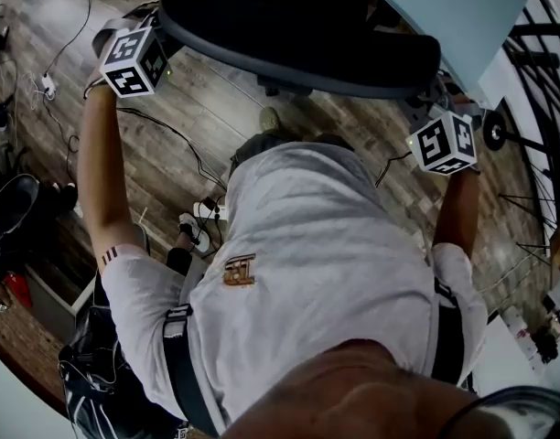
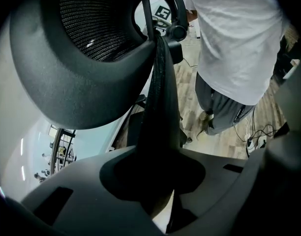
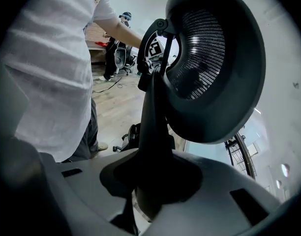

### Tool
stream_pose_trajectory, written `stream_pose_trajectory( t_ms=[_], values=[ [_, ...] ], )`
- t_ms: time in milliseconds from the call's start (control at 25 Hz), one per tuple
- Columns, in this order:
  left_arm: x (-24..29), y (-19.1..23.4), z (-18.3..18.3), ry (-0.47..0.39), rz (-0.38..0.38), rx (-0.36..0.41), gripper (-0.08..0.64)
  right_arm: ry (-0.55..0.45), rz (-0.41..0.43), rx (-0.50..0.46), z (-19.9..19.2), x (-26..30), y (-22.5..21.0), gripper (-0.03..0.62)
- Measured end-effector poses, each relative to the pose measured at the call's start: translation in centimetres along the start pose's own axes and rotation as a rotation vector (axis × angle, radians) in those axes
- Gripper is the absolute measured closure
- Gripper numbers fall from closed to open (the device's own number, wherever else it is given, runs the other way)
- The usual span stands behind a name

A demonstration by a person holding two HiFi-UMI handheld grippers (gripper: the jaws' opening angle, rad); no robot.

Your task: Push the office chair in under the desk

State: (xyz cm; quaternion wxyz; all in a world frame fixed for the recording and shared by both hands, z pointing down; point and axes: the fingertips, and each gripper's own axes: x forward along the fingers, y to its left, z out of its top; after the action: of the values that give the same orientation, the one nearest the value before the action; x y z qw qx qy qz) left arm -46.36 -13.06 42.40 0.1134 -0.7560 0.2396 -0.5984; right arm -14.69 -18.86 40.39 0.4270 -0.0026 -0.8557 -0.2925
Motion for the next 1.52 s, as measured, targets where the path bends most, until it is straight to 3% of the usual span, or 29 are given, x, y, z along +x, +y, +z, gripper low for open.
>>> stream_pose_trajectory(
  t_ms=[480,1360,1520],
  values=[
    [3.4,9.0,-5.2,-0.073,-0.029,0.128,0.44,0.068,-0.079,0.108,2.3,5.0,-4.7,0.486],
    [10.9,24.2,-6.9,-0.142,-0.079,0.3,0.443,0.16,-0.186,0.233,0.2,9.9,-14.6,0.488],
    [12.6,26.0,-8.8,-0.14,-0.106,0.309,0.442,0.139,-0.193,0.274,0.4,10.7,-16.1,0.488]
  ],
)
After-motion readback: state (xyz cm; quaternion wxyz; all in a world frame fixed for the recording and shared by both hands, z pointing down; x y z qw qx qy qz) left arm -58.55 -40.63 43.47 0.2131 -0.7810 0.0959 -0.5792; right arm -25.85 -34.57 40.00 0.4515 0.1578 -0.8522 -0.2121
